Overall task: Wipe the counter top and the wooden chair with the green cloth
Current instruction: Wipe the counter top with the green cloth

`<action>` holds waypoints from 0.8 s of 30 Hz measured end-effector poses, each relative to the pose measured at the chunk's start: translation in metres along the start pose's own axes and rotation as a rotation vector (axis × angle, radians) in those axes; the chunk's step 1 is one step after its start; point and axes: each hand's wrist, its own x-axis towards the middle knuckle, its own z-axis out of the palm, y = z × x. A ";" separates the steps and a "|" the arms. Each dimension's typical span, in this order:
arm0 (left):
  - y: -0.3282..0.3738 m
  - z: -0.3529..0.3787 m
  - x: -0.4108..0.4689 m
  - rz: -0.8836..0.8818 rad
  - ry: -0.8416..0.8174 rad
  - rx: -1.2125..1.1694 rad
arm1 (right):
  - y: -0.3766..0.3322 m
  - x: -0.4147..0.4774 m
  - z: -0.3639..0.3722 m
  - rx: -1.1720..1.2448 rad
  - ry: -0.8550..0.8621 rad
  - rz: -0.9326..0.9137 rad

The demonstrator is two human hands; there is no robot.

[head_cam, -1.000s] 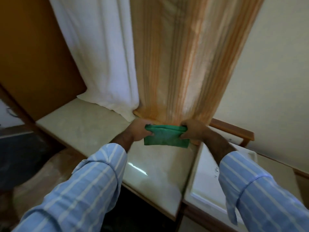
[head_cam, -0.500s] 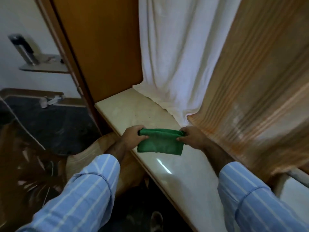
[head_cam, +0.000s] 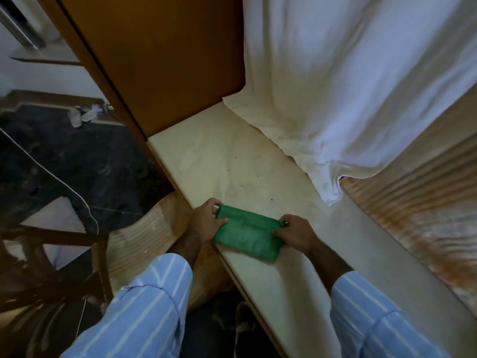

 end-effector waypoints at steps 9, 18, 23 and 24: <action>0.008 0.033 0.066 0.175 0.166 0.298 | 0.029 0.055 0.010 -0.264 0.320 -0.177; -0.001 0.130 -0.012 0.210 -0.001 0.626 | 0.082 0.082 0.000 -0.573 0.522 -0.264; -0.019 0.119 0.024 0.403 -0.083 0.682 | 0.088 0.090 0.001 -0.603 0.516 -0.239; -0.020 0.112 0.033 0.425 -0.081 0.685 | 0.086 0.088 0.002 -0.612 0.526 -0.247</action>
